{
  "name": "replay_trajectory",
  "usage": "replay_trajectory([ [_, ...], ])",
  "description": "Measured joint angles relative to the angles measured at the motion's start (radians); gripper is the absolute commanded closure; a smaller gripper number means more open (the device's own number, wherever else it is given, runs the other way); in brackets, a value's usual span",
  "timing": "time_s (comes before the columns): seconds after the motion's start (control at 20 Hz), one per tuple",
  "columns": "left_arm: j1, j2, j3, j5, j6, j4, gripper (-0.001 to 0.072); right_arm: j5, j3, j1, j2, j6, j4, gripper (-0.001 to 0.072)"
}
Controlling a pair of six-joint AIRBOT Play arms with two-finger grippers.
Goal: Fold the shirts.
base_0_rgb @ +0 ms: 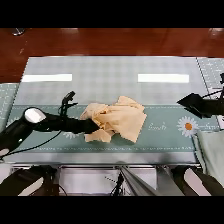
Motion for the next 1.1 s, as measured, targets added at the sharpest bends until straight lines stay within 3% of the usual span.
replay_trajectory([
  [0.15, -0.036, -0.127, 0.051, 0.045, 0.013, -0.026, 0.0009, -0.021, -0.037, 0.034, 0.003, -0.009, 0.005, 0.0089],
  [0.2, -0.04, -0.163, 0.072, 0.051, 0.012, -0.028, 0.0117, -0.029, -0.043, 0.052, -0.001, -0.011, 0.004, 0.0089],
  [0.25, -0.04, -0.194, 0.091, 0.059, 0.008, -0.029, 0.0506, -0.032, -0.047, 0.071, -0.009, -0.011, 0.003, 0.0089],
  [0.3, -0.039, -0.217, 0.108, 0.058, 0.003, -0.02, 0.068, -0.041, -0.051, 0.093, -0.021, -0.011, 0.003, 0.0089],
  [0.75, 0.038, -0.275, 0.171, -0.035, -0.003, 0.058, 0.068, -0.139, 0.005, 0.276, -0.283, -0.025, 0.06, 0.0089],
  [1.1, 0.051, -0.278, 0.174, -0.055, -0.003, 0.065, 0.0679, -0.087, 0.19, 0.385, -0.541, -0.051, 0.118, 0.009],
])
